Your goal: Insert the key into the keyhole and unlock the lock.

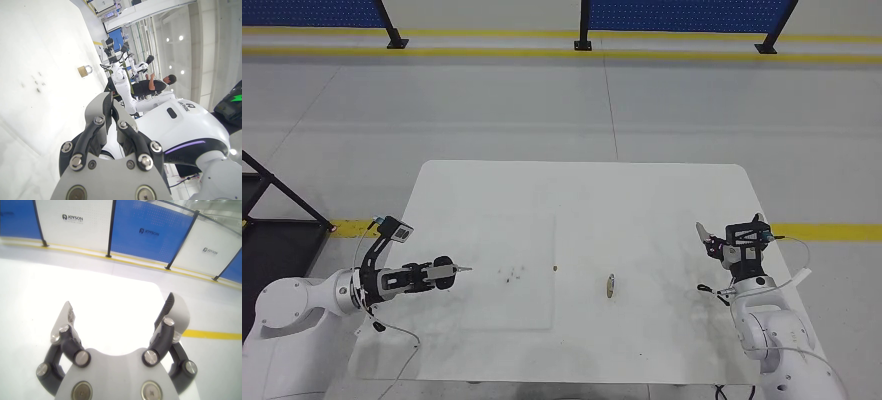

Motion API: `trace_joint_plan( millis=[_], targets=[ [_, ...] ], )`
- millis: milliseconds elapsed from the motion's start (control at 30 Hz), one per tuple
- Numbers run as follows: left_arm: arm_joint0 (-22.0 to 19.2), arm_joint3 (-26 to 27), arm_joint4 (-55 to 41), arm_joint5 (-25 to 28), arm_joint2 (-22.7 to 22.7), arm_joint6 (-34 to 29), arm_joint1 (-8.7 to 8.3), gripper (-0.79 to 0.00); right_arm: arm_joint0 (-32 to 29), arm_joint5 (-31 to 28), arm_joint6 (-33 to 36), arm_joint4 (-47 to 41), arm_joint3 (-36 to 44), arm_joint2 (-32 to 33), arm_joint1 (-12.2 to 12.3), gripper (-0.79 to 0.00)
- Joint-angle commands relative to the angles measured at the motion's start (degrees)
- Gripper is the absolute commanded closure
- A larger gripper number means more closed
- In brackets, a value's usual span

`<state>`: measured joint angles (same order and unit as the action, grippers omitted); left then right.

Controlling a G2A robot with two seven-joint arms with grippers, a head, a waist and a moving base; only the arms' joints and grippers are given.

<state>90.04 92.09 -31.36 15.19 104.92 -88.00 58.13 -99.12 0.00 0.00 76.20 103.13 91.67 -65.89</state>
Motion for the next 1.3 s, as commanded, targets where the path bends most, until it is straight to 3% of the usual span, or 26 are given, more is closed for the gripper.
trace_joint_plan(
  millis=[0,300,567,700,967,1267],
  targets=[
    [0.0,0.0,-0.01,0.0,0.0,0.0,0.0,0.0,0.0,0.0,0.0,0.0,0.0,0.0,0.0,-0.785],
    [0.0,0.0,-0.01,0.0,0.0,0.0,0.0,0.0,0.22,-0.03,0.31,0.23,0.38,0.0,-0.02,-0.785],
    [0.0,0.0,-0.01,0.0,0.0,0.0,0.0,0.0,2.41,-0.9,11.36,4.94,12.99,-4.59,-0.27,-0.785],
    [0.0,0.0,-0.01,0.0,0.0,0.0,0.0,0.0,4.04,-2.5,18.87,5.69,18.32,-6.63,-0.37,-0.785],
    [0.0,0.0,-0.01,0.0,0.0,0.0,0.0,0.0,8.83,-8.61,40.51,4.37,27.24,-11.78,-0.45,-0.785],
    [0.0,0.0,-0.01,0.0,0.0,0.0,0.0,0.0,16.05,-8.19,60.09,-0.69,29.82,-20.39,-1.25,-0.785]
  ],
)
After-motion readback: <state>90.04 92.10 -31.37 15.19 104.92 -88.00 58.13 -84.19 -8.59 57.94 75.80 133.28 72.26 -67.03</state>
